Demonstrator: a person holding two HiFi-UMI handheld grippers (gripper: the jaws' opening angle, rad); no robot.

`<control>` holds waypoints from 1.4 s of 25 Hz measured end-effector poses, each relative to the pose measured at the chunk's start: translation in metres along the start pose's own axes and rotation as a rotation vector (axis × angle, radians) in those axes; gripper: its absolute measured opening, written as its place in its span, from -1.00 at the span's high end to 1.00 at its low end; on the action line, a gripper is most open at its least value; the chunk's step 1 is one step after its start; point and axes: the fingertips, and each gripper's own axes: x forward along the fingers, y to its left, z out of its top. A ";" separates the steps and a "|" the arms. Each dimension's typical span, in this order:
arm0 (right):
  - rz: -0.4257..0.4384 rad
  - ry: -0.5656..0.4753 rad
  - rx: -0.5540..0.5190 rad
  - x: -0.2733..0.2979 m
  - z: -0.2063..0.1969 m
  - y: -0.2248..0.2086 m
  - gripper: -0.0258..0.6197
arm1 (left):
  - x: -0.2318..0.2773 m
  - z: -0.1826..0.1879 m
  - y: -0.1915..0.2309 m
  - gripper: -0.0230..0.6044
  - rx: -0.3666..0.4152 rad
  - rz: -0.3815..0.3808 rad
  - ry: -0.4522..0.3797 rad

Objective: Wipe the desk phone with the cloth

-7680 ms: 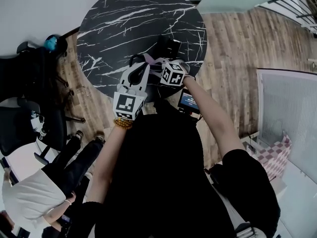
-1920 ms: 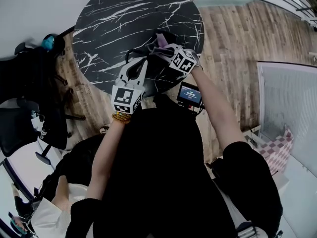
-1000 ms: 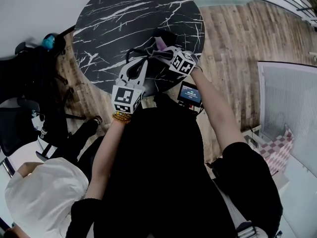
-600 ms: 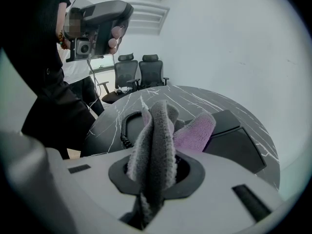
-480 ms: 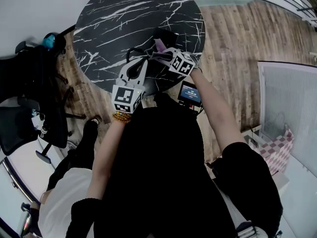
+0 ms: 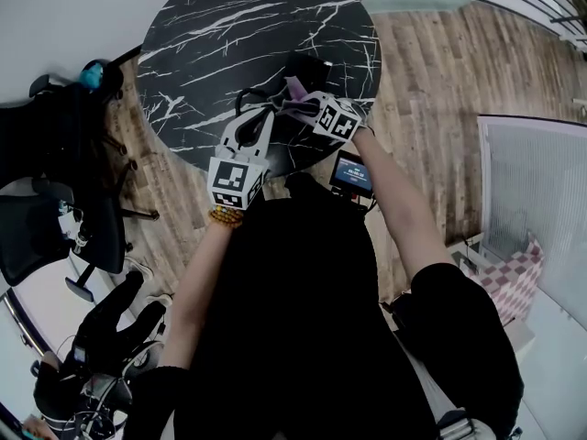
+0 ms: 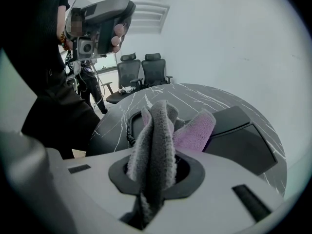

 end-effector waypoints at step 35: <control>-0.381 -0.132 0.098 -0.104 0.000 -0.131 0.72 | -0.007 -0.002 -0.013 0.87 0.010 -0.009 0.004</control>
